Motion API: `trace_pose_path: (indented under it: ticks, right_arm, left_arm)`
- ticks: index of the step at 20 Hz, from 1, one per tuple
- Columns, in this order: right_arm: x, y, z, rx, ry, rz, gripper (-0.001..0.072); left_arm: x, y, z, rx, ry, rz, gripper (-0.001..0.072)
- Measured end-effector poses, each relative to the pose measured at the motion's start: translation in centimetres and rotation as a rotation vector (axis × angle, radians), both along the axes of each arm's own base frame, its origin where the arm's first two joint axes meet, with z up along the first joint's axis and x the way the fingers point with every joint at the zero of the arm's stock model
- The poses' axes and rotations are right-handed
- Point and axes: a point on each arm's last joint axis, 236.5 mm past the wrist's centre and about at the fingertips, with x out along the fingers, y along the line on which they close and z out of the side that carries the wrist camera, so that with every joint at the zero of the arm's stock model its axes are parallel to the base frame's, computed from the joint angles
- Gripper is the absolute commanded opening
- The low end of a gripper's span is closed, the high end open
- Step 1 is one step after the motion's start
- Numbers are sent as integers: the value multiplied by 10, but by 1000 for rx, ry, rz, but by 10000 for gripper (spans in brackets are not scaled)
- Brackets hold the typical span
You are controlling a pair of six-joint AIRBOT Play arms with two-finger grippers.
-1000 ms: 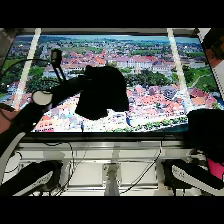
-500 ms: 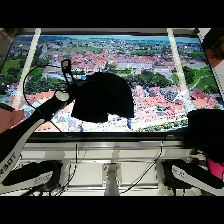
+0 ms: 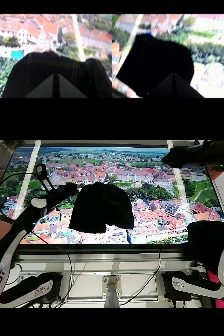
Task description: Fold the clothes and pants, and hang the long-sleeved shirts on hangers.
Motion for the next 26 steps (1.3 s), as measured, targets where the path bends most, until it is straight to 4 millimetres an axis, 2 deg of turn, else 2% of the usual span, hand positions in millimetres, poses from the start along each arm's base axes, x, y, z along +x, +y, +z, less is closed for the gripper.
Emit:
trace_pose_path:
  ticks: [3, 6, 10, 11, 12, 13, 14, 15, 19, 26]
  right_arm:
    - [-20, 15, -71, 42, 198, 86, 5]
    - [-58, 25, -134, 104, 404, 178, 5]
    - [-111, 40, -192, 214, 625, 304, 9]
    - [-114, 42, -200, 234, 647, 311, 12]
    - [-113, 43, -211, 239, 655, 301, 48]
    - [-107, 42, -221, 237, 644, 277, 204]
    - [-101, 41, -228, 231, 629, 251, 412]
    - [-94, 38, -237, 217, 617, 222, 477]
    - [-79, 21, -265, 150, 633, 81, 475]
    - [-103, 16, -298, 126, 799, 77, 476]
  left_arm:
    - [-24, 5, -25, 57, 114, -118, 14]
    - [-53, 34, -59, 93, 283, -138, 12]
    - [-98, 78, -101, 39, 507, -99, 14]
    - [-109, 84, -107, 2, 553, -91, 15]
    - [-118, 88, -111, -40, 592, -82, 42]
    - [-123, 90, -112, -79, 615, -73, 269]
    - [-126, 91, -113, -109, 631, -65, 544]
    - [-128, 91, -112, -136, 641, -59, 585]
    - [-124, 87, -110, -188, 633, -44, 585]
    - [-120, 77, -129, -215, 672, -41, 574]
